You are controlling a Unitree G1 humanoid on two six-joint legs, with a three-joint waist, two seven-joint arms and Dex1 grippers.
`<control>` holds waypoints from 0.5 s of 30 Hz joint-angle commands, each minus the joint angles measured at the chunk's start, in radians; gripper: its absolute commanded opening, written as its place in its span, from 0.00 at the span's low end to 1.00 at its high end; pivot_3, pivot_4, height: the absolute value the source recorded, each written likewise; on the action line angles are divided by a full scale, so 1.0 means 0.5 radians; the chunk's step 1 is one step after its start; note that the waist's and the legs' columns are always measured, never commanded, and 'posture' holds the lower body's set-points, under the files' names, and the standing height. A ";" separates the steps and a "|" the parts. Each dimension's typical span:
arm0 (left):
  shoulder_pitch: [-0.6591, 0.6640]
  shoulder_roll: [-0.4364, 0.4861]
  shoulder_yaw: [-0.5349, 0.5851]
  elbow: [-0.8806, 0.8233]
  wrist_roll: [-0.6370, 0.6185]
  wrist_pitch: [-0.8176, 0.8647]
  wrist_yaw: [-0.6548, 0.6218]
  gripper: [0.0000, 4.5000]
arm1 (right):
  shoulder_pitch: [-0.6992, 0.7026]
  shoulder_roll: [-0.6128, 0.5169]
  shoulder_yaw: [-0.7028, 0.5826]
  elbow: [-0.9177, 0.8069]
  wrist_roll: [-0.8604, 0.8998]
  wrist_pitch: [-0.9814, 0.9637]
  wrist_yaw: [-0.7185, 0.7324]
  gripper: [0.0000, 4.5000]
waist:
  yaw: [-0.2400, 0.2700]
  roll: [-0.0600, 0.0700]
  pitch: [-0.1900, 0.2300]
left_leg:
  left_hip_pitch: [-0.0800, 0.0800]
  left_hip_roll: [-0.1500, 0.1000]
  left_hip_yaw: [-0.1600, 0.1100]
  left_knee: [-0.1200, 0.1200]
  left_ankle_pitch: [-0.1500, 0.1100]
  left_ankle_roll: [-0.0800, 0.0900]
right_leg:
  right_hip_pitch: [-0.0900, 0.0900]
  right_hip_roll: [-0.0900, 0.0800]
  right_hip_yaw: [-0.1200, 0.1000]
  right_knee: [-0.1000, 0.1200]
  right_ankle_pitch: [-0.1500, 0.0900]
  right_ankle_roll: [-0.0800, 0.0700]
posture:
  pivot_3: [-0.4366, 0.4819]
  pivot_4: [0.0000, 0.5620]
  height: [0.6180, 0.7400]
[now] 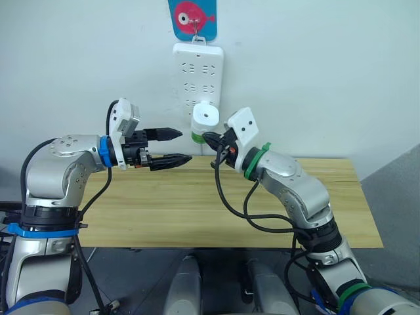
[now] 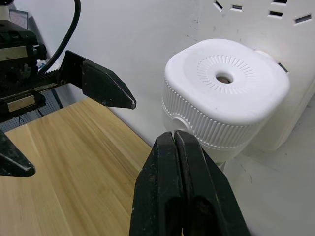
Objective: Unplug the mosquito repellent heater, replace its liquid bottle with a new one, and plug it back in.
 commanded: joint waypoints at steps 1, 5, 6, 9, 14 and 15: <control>-0.014 0.010 0.022 -0.031 -0.011 -0.041 -0.006 1.00 | -0.051 0.024 -0.065 -0.026 -0.054 -0.044 -0.083 0.01 | 0.000 0.000 0.000 | 0.000 0.000 0.000 0.000 0.000 0.000 | 0.000 0.000 0.000 0.000 0.000 0.000 | 0.75 0.39 1.00; -0.026 0.005 0.013 -0.017 -0.005 -0.048 -0.009 1.00 | -0.026 0.099 -0.147 -0.026 -0.007 0.004 -0.163 0.01 | 0.000 0.000 0.000 | 0.000 0.000 0.000 0.001 0.001 0.000 | 0.000 0.000 0.000 0.001 0.000 0.000 | 0.74 0.38 1.00; -0.028 0.005 0.012 -0.013 -0.004 -0.050 -0.011 1.00 | -0.021 0.123 -0.180 -0.032 0.017 0.026 -0.185 0.01 | 0.000 0.000 0.000 | 0.000 0.000 0.000 0.001 0.001 0.000 | 0.000 0.000 0.000 0.001 0.000 0.000 | 0.74 0.38 1.00; -0.039 0.006 0.006 0.005 0.003 -0.061 -0.020 1.00 | 0.002 0.178 -0.274 -0.075 0.091 0.117 -0.227 0.01 | 0.000 0.000 0.000 | 0.001 0.000 -0.001 0.001 0.003 0.000 | 0.000 0.000 0.000 0.003 0.000 0.000 | 0.74 0.38 1.00; -0.050 -0.001 -0.008 0.025 0.006 -0.084 -0.027 1.00 | 0.029 0.199 -0.364 -0.141 0.169 0.238 -0.272 0.01 | 0.005 0.000 0.000 | 0.001 0.002 0.000 0.000 0.011 0.000 | 0.002 -0.001 -0.006 0.005 0.001 0.000 | 0.73 0.37 1.00; -0.050 -0.002 -0.011 0.028 0.006 -0.087 -0.028 1.00 | 0.028 0.192 -0.362 -0.147 0.172 0.243 -0.272 0.01 | 0.005 0.000 0.000 | 0.001 0.002 0.001 0.000 0.013 0.002 | 0.003 -0.002 -0.009 0.005 0.001 0.000 | 0.73 0.37 1.00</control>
